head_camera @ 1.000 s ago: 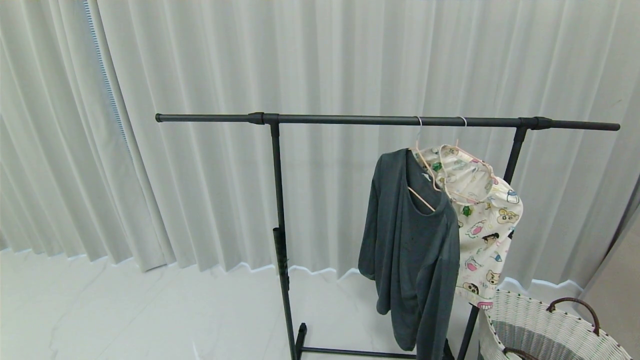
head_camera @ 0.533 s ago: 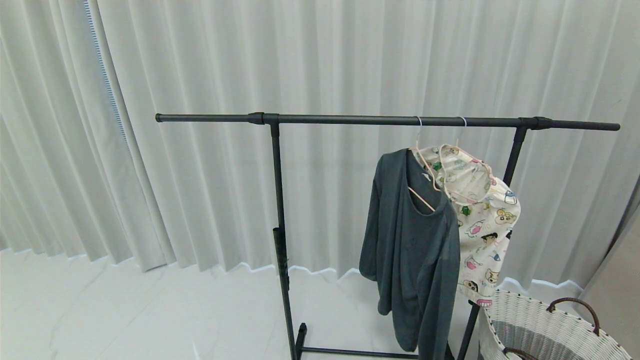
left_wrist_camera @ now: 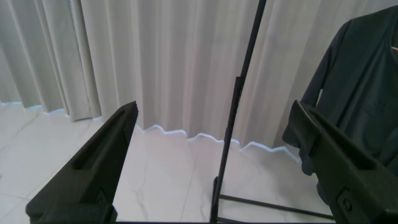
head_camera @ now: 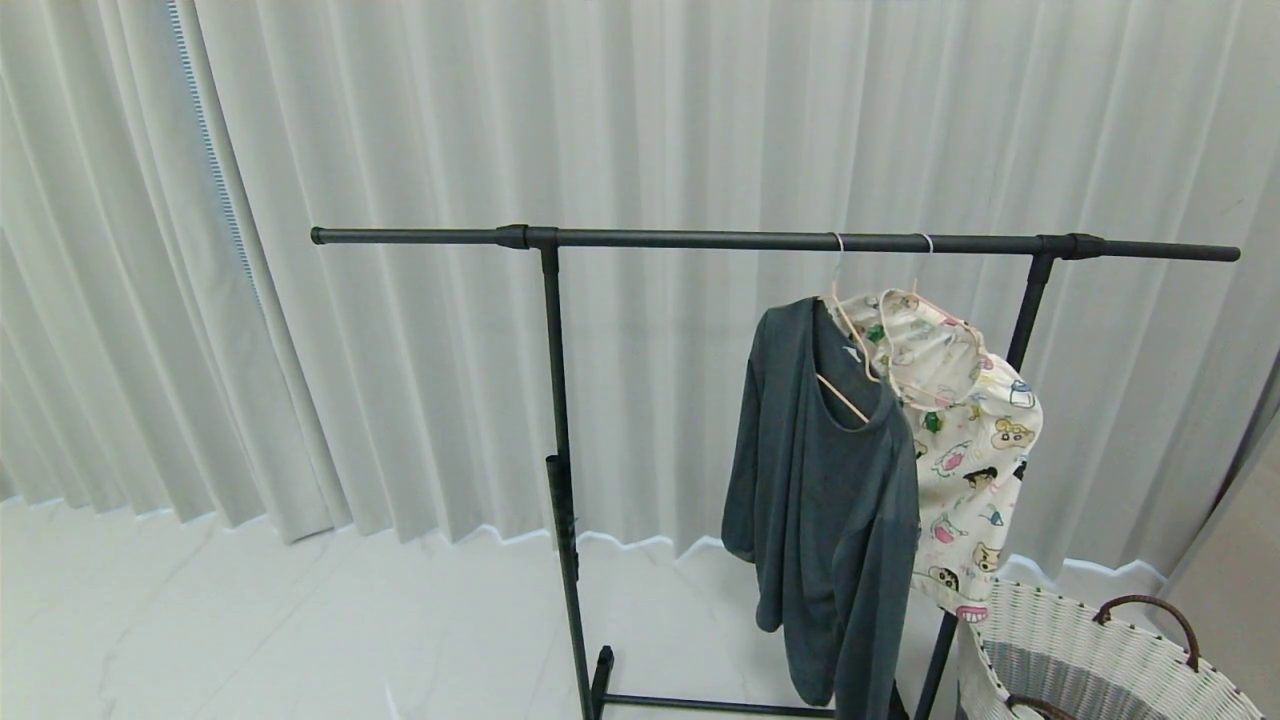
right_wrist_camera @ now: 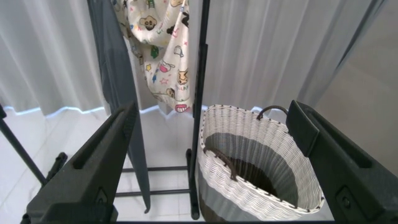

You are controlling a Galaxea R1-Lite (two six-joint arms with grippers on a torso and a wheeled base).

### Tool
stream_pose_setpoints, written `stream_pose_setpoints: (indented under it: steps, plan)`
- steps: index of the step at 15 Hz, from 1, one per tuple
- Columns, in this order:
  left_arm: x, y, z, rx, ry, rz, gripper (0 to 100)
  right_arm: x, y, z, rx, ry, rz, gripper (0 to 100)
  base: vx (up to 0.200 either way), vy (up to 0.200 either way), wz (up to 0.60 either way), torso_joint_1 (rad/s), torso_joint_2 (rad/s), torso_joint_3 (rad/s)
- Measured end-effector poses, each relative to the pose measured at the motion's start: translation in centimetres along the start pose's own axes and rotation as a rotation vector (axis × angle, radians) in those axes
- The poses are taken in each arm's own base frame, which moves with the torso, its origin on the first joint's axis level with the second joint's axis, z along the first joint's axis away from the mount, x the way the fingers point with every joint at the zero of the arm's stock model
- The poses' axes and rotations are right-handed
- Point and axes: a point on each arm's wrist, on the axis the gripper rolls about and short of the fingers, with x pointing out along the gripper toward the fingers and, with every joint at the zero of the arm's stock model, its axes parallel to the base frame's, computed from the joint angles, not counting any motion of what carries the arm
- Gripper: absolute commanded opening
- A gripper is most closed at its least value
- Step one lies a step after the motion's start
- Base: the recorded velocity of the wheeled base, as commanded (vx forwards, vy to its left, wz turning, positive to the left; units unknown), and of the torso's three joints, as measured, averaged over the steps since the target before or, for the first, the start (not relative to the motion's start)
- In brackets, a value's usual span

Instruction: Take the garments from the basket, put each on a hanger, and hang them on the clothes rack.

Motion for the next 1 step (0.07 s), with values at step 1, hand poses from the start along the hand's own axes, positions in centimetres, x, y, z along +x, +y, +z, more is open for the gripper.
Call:
stream_pose_setpoints:
  steps: [1]
  plan:
    - [0.0, 0.0, 0.0, 0.0, 0.0, 0.0, 100, 0.0, 0.0, 0.0, -0.004, 0.0, 0.0, 100, 0.0, 0.0, 0.0, 0.0, 0.0, 0.0]
